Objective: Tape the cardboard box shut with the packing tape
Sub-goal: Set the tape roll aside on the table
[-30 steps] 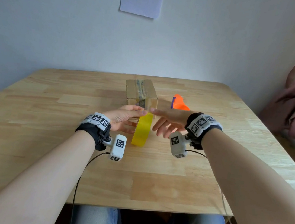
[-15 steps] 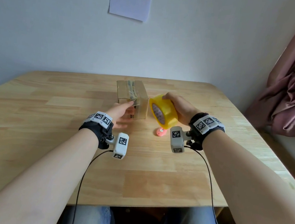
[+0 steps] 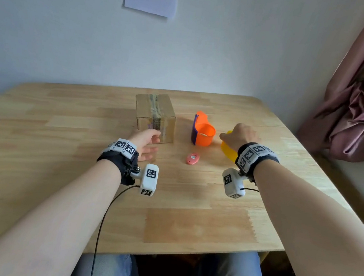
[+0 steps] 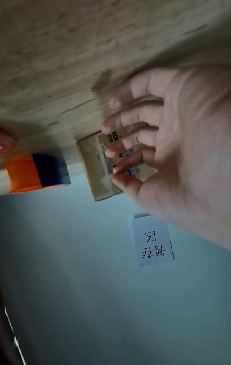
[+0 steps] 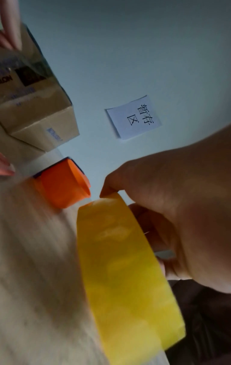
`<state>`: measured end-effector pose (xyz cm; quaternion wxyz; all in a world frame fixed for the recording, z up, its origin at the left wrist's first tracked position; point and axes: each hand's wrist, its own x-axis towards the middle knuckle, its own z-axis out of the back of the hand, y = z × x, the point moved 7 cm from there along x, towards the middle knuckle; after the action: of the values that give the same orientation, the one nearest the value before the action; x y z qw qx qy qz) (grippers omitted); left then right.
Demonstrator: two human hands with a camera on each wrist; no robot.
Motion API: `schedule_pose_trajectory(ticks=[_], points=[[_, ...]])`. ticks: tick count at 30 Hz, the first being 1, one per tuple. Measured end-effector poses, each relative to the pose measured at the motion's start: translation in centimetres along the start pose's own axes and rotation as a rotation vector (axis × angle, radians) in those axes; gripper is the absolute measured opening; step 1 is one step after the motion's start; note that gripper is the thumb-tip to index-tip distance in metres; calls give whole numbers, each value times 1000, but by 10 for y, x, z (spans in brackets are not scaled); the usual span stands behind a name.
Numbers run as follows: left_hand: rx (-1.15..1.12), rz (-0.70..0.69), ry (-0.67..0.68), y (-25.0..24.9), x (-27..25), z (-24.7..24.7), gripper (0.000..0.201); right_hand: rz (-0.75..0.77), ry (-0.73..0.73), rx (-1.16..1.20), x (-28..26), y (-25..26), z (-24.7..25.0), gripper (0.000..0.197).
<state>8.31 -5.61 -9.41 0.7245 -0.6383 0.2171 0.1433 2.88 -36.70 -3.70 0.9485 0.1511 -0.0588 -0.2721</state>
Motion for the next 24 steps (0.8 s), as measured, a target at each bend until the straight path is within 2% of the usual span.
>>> schedule_pose_trajectory(ticks=[5,9,12,14,17,19,21,24], points=[[-36,-11,18,6,9,3,16,-9,68,8,0,-1,-13,36],[-45,-38,25,9,12,6,20,-7,160,29,6,0,-28,40],[-46,-59,27,10,13,11,24,47,37,0,9,8,-23,43],[-49,-75,27,11,16,16,28,147,-102,115,11,26,-12,31],[-61,-91,41,12,21,25,34,416,-216,350,7,71,4,15],[-77,-99,47,14,26,31,35,590,-183,417,-2,109,7,13],[-100,-104,58,16,31,36,38,749,-84,405,-14,147,1,19],[-107,-106,69,17,36,42,34,886,73,352,-24,188,-20,29]])
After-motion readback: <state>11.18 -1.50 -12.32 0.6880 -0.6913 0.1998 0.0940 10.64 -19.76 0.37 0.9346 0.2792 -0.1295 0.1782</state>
